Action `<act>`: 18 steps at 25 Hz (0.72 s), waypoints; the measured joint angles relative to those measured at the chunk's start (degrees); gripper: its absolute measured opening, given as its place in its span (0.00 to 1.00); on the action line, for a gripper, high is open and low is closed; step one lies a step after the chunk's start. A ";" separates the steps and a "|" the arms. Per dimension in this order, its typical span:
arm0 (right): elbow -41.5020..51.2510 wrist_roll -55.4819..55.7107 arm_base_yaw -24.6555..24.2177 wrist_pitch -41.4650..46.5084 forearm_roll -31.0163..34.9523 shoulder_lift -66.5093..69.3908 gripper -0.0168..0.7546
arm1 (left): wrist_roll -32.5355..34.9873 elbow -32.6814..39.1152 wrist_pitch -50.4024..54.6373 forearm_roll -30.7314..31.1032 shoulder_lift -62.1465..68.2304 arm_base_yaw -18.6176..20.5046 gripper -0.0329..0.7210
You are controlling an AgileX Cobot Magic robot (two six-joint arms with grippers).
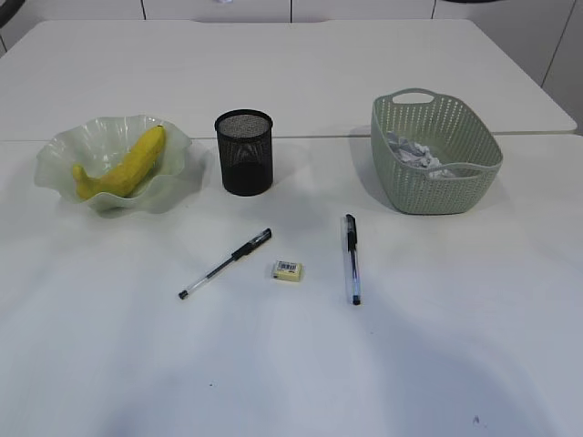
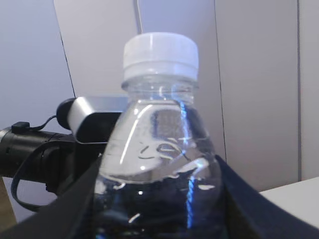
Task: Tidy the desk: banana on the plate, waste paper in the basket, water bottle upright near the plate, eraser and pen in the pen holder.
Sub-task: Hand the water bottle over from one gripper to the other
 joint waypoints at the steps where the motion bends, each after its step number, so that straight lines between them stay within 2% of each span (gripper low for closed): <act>1: -0.11 -0.13 0.26 -0.11 0.00 0.00 0.51 | -0.08 0.00 0.00 -0.09 -0.04 -0.23 0.76; 10: -0.26 -0.33 0.48 -0.45 0.00 0.00 0.51 | -0.65 0.00 -0.56 -0.09 -0.13 -0.38 0.75; 18: -0.26 -0.33 0.48 -0.86 -0.09 0.00 0.51 | -0.87 0.00 -0.56 -0.09 -0.13 -0.38 0.60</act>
